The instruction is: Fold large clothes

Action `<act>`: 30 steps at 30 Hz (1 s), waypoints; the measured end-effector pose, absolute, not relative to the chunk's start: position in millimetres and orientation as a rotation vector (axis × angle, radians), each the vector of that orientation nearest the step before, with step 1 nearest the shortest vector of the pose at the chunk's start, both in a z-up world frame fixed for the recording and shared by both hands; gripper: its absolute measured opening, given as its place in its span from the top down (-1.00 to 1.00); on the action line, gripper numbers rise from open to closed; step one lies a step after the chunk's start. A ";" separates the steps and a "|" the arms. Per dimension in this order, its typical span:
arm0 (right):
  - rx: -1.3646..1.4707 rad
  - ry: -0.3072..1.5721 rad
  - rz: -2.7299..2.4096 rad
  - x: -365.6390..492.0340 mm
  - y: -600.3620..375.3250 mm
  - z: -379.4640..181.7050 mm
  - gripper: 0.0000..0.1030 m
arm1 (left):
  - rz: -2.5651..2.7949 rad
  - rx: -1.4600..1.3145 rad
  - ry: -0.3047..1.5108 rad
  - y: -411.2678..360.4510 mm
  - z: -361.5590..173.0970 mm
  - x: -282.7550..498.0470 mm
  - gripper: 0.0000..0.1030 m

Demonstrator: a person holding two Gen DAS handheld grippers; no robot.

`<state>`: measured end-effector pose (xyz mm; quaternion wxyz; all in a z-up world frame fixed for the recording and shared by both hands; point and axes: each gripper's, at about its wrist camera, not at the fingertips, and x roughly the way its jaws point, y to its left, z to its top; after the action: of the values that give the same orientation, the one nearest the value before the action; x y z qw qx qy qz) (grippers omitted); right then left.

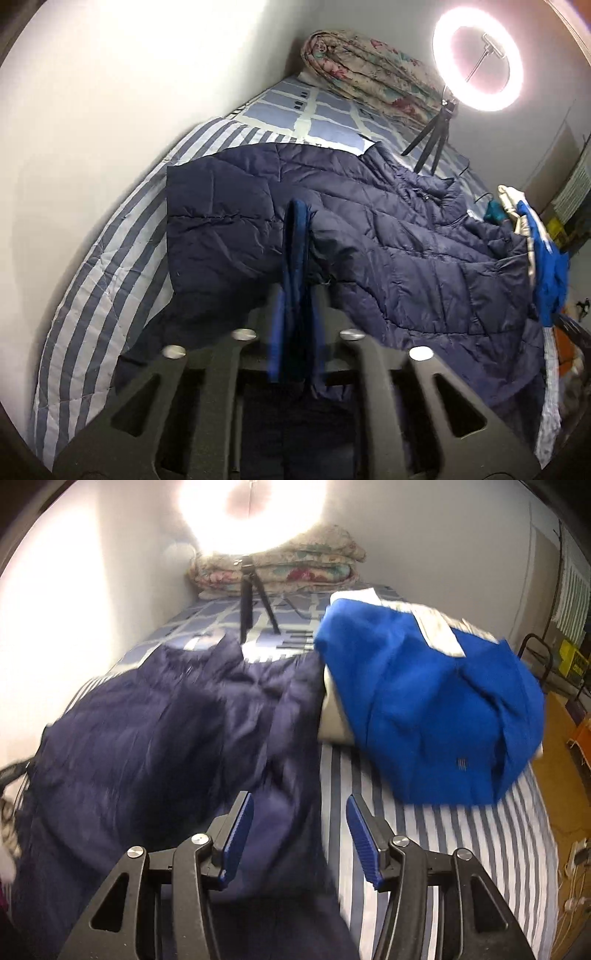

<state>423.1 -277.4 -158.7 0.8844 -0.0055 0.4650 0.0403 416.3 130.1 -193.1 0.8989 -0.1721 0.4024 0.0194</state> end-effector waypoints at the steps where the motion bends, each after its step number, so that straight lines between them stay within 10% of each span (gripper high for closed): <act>1: -0.013 0.983 0.080 432.9 -276.0 -162.0 -0.26 | 0.034 -0.363 0.834 132.9 -191.3 416.5 0.02; 6: -0.117 1.044 0.014 475.8 -260.5 -190.3 -0.19 | 0.003 -0.365 0.842 142.0 -184.2 423.4 -0.16; 9: -0.120 1.076 0.024 484.8 -258.5 -202.8 0.87 | 0.001 -0.344 0.890 145.3 -190.6 439.0 -0.16; 11: -0.077 1.035 0.016 482.0 -264.3 -196.8 0.95 | -0.001 -0.328 0.903 144.6 -194.4 446.5 -0.04; 12: -0.044 1.007 0.020 479.1 -268.8 -191.6 0.96 | -0.001 -0.315 0.912 143.1 -196.6 449.7 0.70; 13: 0.023 0.963 0.018 474.9 -279.7 -183.2 0.97 | 0.010 -0.303 0.933 141.2 -199.2 453.3 1.00; 24: 0.155 0.928 -0.082 464.9 -324.5 -193.7 0.76 | -0.020 -0.293 0.849 150.8 -174.7 471.3 1.00; 25: 0.093 0.920 -0.104 461.3 -319.8 -188.8 0.65 | -0.046 -0.335 0.875 156.1 -177.7 471.9 0.96; 27: 0.042 0.890 -0.130 453.7 -316.8 -178.4 0.42 | -0.084 -0.379 0.918 160.5 -183.1 471.7 -0.12; 30: 0.043 0.817 -0.092 434.1 -312.8 -155.1 0.42 | -0.117 -0.375 0.934 155.0 -187.0 468.4 -0.33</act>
<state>434.1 -312.8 -155.1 0.9164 0.0210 0.3972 -0.0449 468.4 155.0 -187.0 0.8745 -0.1797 0.4471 -0.0559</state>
